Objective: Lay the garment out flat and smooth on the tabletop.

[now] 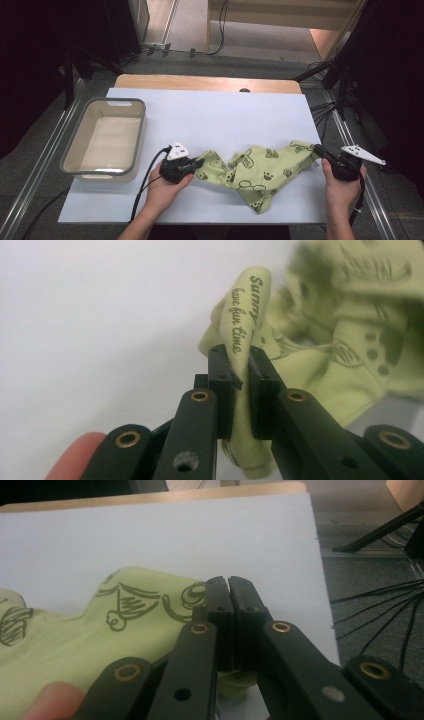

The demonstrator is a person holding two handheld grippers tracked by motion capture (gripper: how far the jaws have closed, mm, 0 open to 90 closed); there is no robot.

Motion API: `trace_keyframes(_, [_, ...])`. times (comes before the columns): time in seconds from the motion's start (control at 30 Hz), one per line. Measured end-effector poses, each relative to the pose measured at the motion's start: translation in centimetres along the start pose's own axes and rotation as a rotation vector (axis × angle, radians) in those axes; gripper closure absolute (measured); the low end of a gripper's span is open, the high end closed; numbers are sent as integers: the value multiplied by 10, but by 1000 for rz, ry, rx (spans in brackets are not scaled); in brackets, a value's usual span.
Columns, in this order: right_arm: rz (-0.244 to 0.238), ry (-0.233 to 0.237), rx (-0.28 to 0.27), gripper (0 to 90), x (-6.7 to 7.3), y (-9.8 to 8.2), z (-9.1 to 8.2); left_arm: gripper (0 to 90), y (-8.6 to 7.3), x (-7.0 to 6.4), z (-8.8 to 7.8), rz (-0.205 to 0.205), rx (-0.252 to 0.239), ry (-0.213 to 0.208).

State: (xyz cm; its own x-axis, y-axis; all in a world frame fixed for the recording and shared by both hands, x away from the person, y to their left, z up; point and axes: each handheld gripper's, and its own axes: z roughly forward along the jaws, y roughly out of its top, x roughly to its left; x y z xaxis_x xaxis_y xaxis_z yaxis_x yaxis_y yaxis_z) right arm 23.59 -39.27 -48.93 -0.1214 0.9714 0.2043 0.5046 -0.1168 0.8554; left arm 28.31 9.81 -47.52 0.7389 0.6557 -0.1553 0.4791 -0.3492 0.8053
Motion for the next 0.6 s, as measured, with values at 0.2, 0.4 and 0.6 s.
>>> trace_keyframes(0.2, [19,-25,-48,863,-8,3,-11,830,12,21,-40,-35,-135,152])
trace_keyframes(0.4, [45,-41,-70,864,-15,5,-17,829,9,25,-38,-27,-94,222])
trace_keyframes(0.6, [53,-44,-119,866,-19,6,-25,830,16,23,-51,-17,-166,252])
